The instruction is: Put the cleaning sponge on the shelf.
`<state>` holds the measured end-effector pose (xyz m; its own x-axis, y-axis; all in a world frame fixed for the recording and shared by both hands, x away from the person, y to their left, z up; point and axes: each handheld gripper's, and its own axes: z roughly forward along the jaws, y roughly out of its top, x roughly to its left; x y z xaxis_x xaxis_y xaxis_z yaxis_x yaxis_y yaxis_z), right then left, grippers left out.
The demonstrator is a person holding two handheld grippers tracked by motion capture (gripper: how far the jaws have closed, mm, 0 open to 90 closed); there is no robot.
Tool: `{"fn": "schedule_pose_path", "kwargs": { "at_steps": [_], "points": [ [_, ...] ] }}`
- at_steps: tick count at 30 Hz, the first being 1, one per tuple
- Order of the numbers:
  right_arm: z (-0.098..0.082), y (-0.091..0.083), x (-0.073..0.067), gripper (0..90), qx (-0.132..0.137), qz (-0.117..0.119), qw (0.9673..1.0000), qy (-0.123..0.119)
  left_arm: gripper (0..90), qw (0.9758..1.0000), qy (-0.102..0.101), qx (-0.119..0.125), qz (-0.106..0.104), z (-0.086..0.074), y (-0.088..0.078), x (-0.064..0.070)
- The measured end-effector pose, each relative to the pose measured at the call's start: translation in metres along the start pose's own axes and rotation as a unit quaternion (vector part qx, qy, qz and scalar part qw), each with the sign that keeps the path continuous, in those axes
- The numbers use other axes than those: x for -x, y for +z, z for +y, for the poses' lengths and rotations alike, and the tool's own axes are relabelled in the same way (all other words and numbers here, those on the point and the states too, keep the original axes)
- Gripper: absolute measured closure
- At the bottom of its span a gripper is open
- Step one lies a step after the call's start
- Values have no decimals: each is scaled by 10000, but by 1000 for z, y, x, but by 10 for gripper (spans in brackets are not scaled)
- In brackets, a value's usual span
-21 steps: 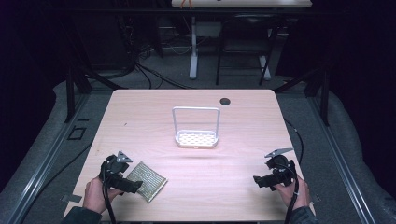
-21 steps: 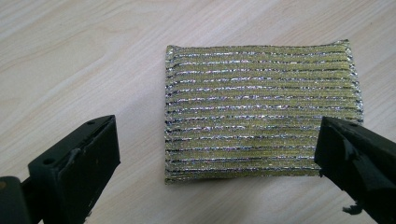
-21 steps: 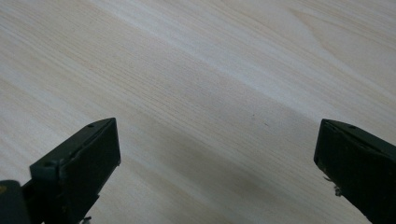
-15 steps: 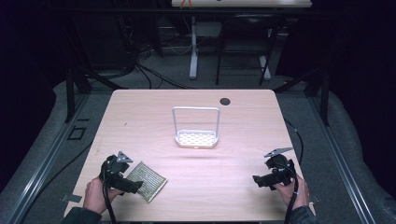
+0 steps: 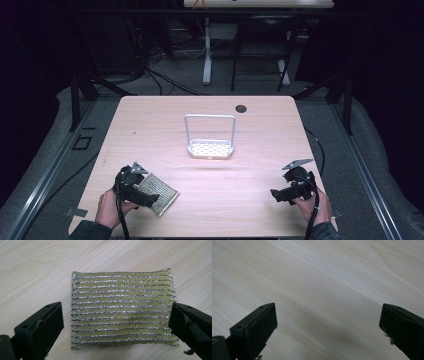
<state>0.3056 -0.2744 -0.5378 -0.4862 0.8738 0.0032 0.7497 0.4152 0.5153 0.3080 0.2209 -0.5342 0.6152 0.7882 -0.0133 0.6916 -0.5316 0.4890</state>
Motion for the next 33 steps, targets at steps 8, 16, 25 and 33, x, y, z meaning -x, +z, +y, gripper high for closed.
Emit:
{"fn": "schedule_pose_path", "kwargs": {
  "at_steps": [8,16,25,33],
  "points": [
    [1,2,0,12,-7,23,10000,-11,1,9987,-66,-495,-119,11,13,0],
    [1,3,0,13,-29,17,10000,-13,6,9949,-80,-996,-124,14,27,-1],
    [1,2,0,14,-39,2,10000,-68,0,9928,-100,-1182,-154,17,33,-2],
    [1,2,-1,15,-95,12,9999,-70,14,9918,-80,-1271,-125,19,33,-1]
  ]
}}
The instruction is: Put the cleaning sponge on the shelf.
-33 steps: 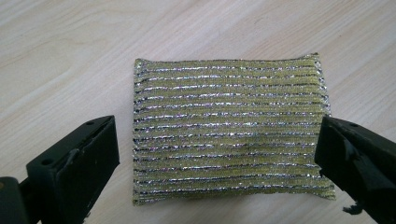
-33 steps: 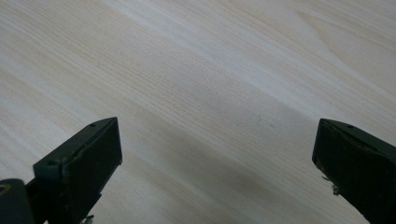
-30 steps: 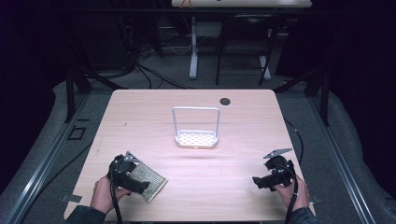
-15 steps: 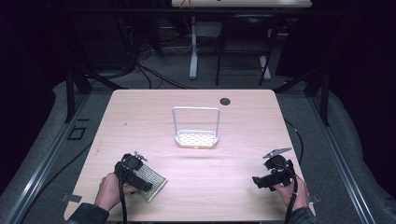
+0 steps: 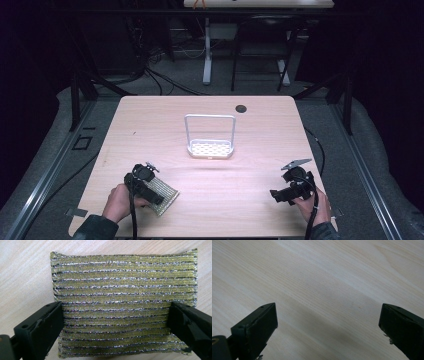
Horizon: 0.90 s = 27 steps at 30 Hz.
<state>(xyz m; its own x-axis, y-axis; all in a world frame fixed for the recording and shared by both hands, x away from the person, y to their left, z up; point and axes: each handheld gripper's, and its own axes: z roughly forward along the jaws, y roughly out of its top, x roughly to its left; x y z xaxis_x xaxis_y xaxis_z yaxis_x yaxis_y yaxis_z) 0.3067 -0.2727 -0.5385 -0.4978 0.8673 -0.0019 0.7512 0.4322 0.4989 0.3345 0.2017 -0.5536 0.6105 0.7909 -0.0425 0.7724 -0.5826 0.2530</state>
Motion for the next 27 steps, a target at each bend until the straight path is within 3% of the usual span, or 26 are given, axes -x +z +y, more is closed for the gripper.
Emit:
{"fn": "schedule_pose_path", "kwargs": {
  "at_steps": [13,27],
  "points": [
    [0,0,0,16,-3,18,10000,-5,81,10000,-25,43,47,-1,-2,2],
    [0,1,-1,22,-4,47,10000,-17,225,9998,35,171,1,-4,-5,5]
  ]
}}
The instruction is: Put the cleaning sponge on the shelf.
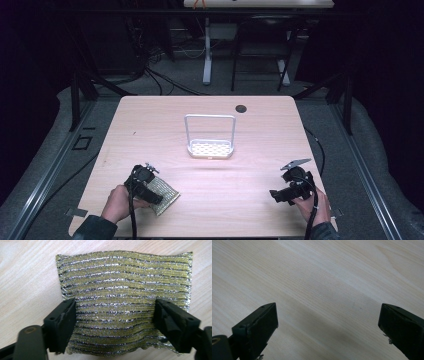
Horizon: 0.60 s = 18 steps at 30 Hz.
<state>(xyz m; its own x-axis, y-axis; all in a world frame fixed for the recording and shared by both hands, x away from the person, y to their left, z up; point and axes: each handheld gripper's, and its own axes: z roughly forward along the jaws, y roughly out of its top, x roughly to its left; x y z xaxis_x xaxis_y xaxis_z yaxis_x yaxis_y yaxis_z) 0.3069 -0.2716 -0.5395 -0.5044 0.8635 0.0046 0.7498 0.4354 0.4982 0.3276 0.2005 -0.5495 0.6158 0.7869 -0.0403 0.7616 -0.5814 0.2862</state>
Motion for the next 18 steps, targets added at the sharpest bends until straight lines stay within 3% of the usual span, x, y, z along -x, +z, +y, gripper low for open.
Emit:
{"fn": "schedule_pose_path", "kwargs": {
  "at_steps": [18],
  "points": [
    [0,1,0,28,-40,26,10000,-6,496,9993,182,283,-170,-4,-6,7]
  ]
}}
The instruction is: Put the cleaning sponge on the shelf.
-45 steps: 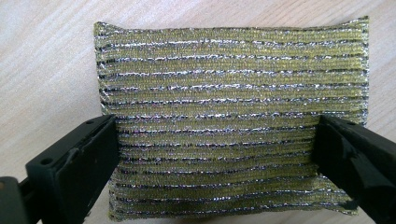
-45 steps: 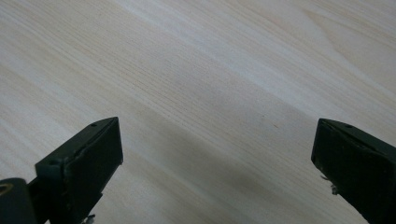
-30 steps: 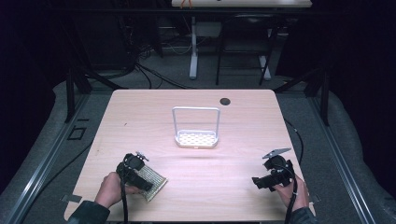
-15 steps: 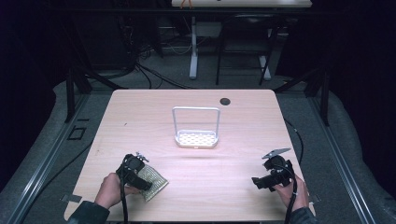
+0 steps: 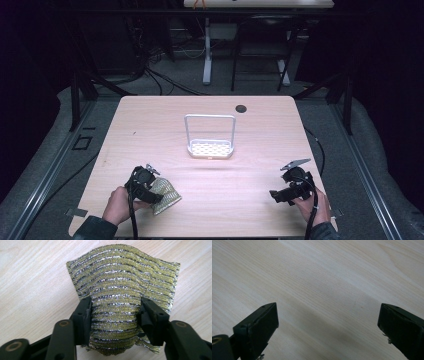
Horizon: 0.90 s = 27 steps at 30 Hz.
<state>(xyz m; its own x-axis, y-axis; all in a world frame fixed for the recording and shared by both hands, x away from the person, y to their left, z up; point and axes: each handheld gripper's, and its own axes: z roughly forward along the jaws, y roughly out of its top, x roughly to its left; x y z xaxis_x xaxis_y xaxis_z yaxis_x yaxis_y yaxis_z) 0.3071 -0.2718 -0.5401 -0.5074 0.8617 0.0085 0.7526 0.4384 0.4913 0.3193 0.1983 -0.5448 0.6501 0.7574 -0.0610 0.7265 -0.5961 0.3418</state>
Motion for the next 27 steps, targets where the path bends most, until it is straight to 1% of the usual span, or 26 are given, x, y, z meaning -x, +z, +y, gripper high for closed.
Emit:
{"fn": "schedule_pose_path", "kwargs": {
  "at_steps": [1,2,3,6,8,13,17,18,25,26,27],
  "points": [
    [0,0,0,28,-2,-15,10000,-14,508,10000,-24,16,-27,0,0,0],
    [0,0,1,28,24,-16,10000,-11,516,10000,11,37,-17,0,0,0],
    [0,0,1,28,-11,8,10000,-8,526,10000,9,66,-26,-1,-1,1],
    [0,0,1,29,-20,-26,10000,-34,542,9999,20,118,-36,-1,-2,2],
    [0,0,1,29,23,-10,10000,-12,547,9998,-11,161,-74,-2,-3,3],
    [0,-1,1,36,25,6,10000,21,547,9996,-2,258,-105,-2,-7,4],
    [0,-1,1,36,19,-12,10000,9,545,9995,14,321,-62,-2,-10,5],
    [-1,-1,1,36,57,-9,10000,17,545,9994,15,338,-46,-2,-11,4],
    [-1,0,1,36,31,2,10000,7,543,9984,-5,556,-125,-1,-17,6],
    [-1,0,1,36,24,7,10000,5,543,9983,4,564,-110,-1,-18,6],
    [-1,0,1,37,32,2,10000,7,542,9981,-11,603,-150,-1,-19,6]
  ]
}}
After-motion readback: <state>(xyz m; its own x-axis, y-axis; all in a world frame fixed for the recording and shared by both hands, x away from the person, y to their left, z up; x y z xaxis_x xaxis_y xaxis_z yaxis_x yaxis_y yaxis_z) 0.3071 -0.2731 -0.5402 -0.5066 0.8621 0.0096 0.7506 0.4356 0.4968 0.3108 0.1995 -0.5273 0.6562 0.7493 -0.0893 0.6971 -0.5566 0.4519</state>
